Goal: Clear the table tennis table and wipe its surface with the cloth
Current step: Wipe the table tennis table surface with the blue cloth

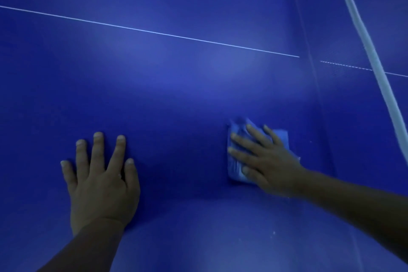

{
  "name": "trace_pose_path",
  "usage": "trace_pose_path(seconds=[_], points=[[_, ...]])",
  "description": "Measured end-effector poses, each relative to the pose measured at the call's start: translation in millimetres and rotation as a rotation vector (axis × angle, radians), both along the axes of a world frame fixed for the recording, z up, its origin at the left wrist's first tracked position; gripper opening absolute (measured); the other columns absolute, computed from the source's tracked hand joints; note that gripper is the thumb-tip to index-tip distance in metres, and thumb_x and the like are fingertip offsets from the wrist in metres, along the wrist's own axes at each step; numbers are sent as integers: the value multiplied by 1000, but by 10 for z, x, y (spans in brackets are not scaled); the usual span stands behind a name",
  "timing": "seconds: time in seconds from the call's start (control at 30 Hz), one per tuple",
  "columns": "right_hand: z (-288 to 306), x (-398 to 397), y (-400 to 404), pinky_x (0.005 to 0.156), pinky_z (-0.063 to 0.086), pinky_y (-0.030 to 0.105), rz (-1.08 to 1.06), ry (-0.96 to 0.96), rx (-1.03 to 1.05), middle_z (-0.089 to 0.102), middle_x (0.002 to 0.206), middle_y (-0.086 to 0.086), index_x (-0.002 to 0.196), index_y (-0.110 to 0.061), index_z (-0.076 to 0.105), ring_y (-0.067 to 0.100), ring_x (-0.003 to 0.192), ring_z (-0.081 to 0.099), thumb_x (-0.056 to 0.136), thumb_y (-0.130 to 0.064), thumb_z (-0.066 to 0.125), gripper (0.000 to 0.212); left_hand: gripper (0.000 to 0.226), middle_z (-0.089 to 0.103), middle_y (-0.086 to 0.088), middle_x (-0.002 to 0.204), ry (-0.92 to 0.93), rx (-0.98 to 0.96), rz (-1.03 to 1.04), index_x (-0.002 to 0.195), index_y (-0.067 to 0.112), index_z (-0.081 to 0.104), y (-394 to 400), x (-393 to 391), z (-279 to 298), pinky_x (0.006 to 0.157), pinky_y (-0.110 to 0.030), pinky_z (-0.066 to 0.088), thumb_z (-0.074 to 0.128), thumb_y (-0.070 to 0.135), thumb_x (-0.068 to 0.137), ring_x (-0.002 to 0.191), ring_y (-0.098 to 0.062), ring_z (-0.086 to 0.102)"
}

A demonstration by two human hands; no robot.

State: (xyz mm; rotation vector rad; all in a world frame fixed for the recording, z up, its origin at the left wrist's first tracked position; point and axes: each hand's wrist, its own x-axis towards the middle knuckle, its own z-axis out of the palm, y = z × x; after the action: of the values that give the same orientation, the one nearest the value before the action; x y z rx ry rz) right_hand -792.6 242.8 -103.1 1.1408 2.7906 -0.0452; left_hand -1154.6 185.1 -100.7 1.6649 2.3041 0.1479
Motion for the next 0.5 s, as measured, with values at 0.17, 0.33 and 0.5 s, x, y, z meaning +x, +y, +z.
trace_pose_path(seconds=[0.17,0.33,0.5], points=[[69,-213,1470,114,22,62,-719,88,55,24,164,-3,155,-31,30,31,152,12,97,-53,15,64,64,7,1,167,-4,12,-9,156,34,20,-10,25,-19,121,-43,-15,11,55,96,152,-20,-10],[-22,-726,989,112,24,61,-547,107,101,29,162,0,152,-27,37,33,151,17,100,-46,20,58,64,6,0,167,-14,15,-8,156,34,21,-21,11,-19,122,-47,-11,13,53,96,153,-21,-8],[-24,-881,-726,114,22,64,211,133,-20,37,158,-3,146,-34,46,33,151,20,99,-47,44,49,57,6,0,167,-13,30,-10,156,35,21,-24,13,-35,122,-48,-9,19,49,101,153,-22,-7]])
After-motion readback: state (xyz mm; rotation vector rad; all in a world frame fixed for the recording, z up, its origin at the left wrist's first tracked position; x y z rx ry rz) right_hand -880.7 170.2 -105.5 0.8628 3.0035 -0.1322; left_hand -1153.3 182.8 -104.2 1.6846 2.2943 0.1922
